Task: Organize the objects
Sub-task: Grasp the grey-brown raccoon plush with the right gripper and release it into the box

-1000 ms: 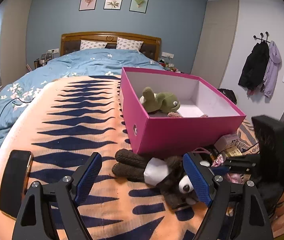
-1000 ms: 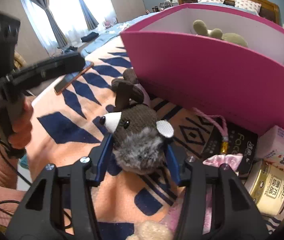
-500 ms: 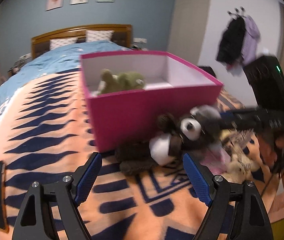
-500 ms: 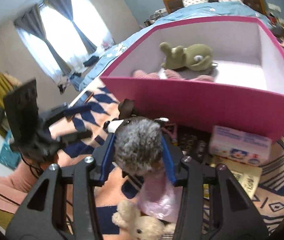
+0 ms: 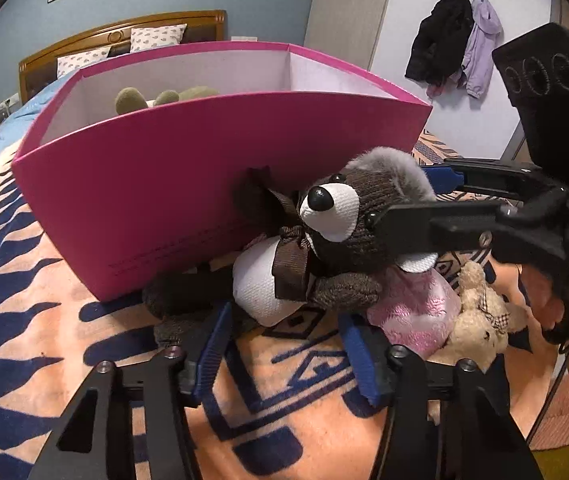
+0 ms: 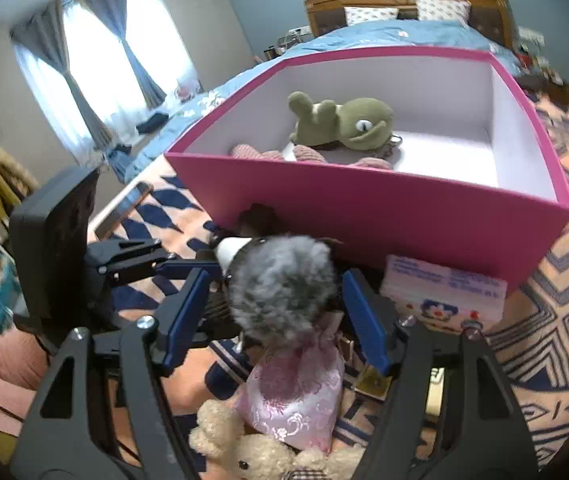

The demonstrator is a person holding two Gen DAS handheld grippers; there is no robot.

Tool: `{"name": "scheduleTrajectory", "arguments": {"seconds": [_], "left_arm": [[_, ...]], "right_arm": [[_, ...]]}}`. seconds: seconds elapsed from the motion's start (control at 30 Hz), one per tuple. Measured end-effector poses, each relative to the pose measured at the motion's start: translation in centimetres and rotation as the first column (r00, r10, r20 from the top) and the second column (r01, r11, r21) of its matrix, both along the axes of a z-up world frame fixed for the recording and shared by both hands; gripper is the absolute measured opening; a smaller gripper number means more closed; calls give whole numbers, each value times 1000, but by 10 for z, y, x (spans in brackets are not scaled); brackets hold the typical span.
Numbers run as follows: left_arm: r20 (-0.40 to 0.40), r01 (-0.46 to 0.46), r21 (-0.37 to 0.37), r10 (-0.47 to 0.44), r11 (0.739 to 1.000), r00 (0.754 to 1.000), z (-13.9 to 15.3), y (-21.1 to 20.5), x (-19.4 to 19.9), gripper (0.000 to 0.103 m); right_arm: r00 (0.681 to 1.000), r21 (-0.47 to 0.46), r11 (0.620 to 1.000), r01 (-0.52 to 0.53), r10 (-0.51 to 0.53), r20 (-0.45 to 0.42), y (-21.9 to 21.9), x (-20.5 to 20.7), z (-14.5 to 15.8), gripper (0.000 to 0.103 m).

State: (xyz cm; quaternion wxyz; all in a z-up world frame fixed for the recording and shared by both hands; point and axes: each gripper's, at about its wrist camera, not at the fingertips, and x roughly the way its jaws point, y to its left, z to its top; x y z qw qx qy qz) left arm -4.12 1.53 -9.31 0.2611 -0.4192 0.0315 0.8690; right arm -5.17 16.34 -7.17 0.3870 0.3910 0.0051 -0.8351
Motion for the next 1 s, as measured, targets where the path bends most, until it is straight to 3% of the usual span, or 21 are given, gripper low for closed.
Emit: {"name": "scheduleTrajectory", "arguments": {"seconds": [0.07,0.13,0.27,0.53,0.8,1.0], "left_arm": [[3,0,5,0,1000,1000,0,0,-1,53],[2,-10,3,10,1000,1000,0,2,2,53],[-25,-24,32,25,999,999,10,-6,10,53],[-147,-34,64,43,997,988,66,-13,30,54],[-270,-77,62,91,995,958,135,-27,0,54],[-276,-149,11,147,989,950,144,-36,-45,54]], "right_arm": [[1000,12,1000,-8,8,0,-7,0,-2,69],[1000,18,1000,-6,6,7,-11,-3,-6,55],[1000,-25,1000,-19,19,13,-4,-1,0,53],[999,-177,983,-53,51,-13,22,14,46,53],[991,-279,954,-109,82,-106,17,3,102,53],[990,-292,950,-111,80,-114,0,-36,117,53]]}}
